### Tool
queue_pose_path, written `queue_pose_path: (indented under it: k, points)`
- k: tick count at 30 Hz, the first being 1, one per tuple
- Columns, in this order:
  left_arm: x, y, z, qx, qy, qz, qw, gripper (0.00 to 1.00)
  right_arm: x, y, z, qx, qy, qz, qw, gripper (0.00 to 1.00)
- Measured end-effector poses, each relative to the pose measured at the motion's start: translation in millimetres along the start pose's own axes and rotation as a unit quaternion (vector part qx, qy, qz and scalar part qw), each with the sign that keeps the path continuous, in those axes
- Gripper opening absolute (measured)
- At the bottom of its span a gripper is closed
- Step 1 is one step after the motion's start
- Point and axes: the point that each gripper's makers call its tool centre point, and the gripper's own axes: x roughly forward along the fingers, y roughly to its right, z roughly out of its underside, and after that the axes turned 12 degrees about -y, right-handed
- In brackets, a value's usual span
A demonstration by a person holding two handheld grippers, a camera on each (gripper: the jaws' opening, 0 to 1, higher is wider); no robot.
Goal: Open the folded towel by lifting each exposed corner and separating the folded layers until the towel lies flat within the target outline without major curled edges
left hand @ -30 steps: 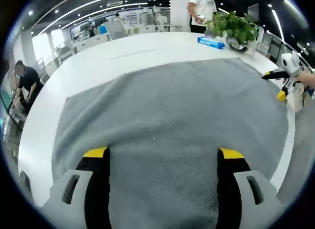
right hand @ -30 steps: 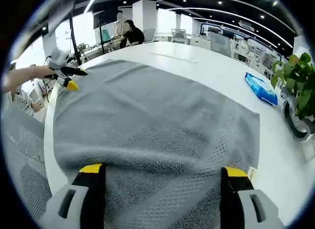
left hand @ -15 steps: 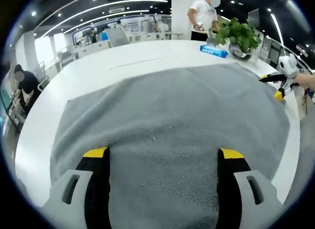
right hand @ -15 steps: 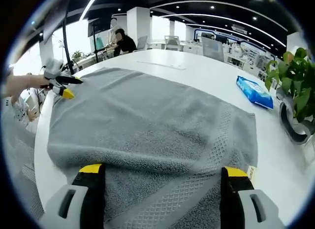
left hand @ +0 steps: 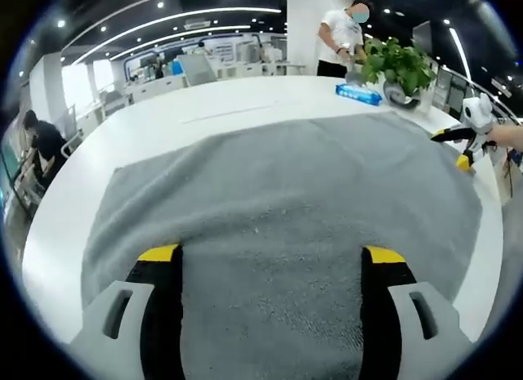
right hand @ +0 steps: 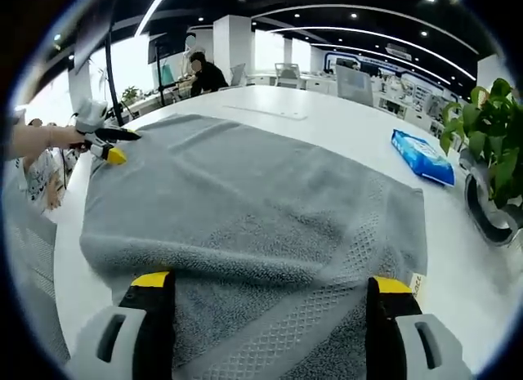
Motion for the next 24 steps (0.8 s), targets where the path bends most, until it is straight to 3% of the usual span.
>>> queue_pose_path:
  k: [12,17,20,24]
  points:
    - [0,-2.1,-1.1,0.002,0.021,0.006,0.9998,0.95,-6,-2,6.1,-0.012,0.022,-0.006,0.9997,0.99]
    - [-3,-0.8,-0.9,-0.002,0.036,0.005,0.9993,0.94,-8,-1,7.6,0.000,0.012,0.007,0.9999,1.00]
    - [-7,4.2,-0.7,-0.008,0.038,0.011,0.9992,0.95,-20,3,2.3,0.004,0.038,0.029,0.9988,1.00]
    - [-25,19.3,-9.0,-0.016,0.069,0.018,0.9973,0.95,-40,-3,0.4,0.027,0.060,0.030,0.9974,1.00]
